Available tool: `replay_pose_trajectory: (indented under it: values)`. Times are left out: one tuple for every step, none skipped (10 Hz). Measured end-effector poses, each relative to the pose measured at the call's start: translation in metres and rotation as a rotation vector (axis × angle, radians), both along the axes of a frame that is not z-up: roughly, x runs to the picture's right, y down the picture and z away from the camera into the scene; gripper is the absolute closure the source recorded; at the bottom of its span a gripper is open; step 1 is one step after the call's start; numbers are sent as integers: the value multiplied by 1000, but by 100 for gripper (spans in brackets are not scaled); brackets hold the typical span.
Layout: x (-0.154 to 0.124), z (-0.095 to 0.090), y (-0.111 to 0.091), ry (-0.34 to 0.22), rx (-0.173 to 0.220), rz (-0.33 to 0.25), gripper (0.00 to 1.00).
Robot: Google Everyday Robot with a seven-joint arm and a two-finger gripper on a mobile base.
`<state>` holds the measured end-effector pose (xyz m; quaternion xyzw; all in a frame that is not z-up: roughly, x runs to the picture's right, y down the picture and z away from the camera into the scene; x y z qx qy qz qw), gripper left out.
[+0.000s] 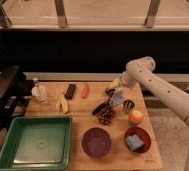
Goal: Place towel in metal cup
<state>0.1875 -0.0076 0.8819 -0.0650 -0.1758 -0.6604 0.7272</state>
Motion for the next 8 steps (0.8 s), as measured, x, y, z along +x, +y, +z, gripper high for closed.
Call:
replay_pose_trajectory:
  values:
    - [0, 15, 2, -2, -6, -4, 20]
    - [3, 26, 3, 0, -11, -10, 20]
    - [5, 35, 5, -4, -19, -9, 20]
    - [5, 42, 9, -10, -29, -3, 20]
    - [5, 51, 15, -18, -49, 5, 21]
    - [5, 55, 22, -32, -71, 10, 27]
    - [5, 57, 26, -43, -85, 14, 34]
    - [5, 57, 31, -55, -100, 26, 44]
